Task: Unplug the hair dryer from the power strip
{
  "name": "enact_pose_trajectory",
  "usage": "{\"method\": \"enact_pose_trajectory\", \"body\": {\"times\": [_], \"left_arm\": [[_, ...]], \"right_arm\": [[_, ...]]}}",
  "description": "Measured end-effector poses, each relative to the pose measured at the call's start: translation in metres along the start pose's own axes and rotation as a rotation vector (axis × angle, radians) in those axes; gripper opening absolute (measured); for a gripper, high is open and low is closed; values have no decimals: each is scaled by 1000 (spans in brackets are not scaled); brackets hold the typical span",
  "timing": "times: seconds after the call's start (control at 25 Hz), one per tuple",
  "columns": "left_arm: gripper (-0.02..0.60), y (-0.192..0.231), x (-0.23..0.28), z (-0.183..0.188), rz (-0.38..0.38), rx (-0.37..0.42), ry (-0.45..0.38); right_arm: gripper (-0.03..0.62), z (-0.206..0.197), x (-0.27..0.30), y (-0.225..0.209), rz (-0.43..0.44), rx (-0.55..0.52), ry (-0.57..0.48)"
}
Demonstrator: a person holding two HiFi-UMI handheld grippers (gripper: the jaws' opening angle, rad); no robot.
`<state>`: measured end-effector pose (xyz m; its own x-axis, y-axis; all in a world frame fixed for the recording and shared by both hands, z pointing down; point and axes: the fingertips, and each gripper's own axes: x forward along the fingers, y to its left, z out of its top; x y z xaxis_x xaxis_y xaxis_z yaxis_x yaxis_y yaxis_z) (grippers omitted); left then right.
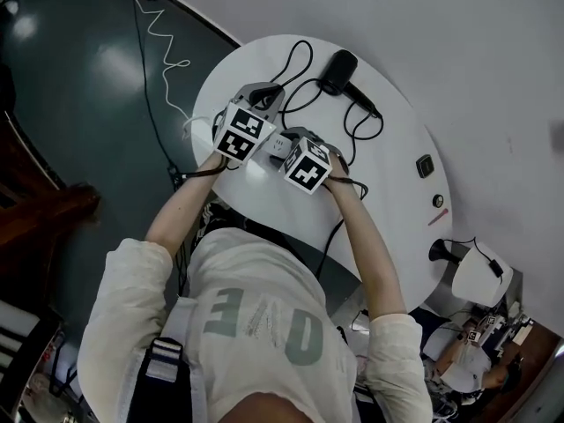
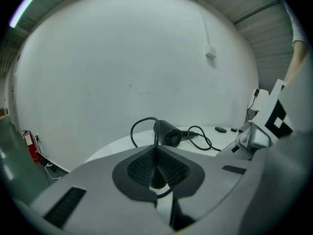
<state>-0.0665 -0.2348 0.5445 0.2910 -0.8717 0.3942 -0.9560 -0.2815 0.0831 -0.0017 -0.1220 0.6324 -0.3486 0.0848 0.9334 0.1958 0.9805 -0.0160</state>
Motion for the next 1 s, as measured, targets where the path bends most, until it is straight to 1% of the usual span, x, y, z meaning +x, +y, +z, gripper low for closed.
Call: {"method": "enact_pose_trajectory", "body": {"times": [0.16, 0.28, 0.44, 0.56, 0.72, 1.0], "left_arm": [[15, -1, 9, -8, -15, 12, 30], [17, -1, 12, -11, -20, 2, 38], [22, -6, 14, -8, -38, -2, 28], [77, -7, 13, -7, -43, -24, 15], [92, -9, 11, 0, -46, -27, -3], [97, -12, 4, 12, -47, -31, -32]], "right_arm": [[261, -1, -1, -1, 1, 9, 0], [261, -1, 0, -1, 3, 12, 0], [261, -1, -1, -2, 2, 14, 1], [261, -1, 0, -1, 1, 16, 2], [261, -1, -1, -1, 0, 18, 1], [261, -1, 0, -1, -3, 20, -5]]}}
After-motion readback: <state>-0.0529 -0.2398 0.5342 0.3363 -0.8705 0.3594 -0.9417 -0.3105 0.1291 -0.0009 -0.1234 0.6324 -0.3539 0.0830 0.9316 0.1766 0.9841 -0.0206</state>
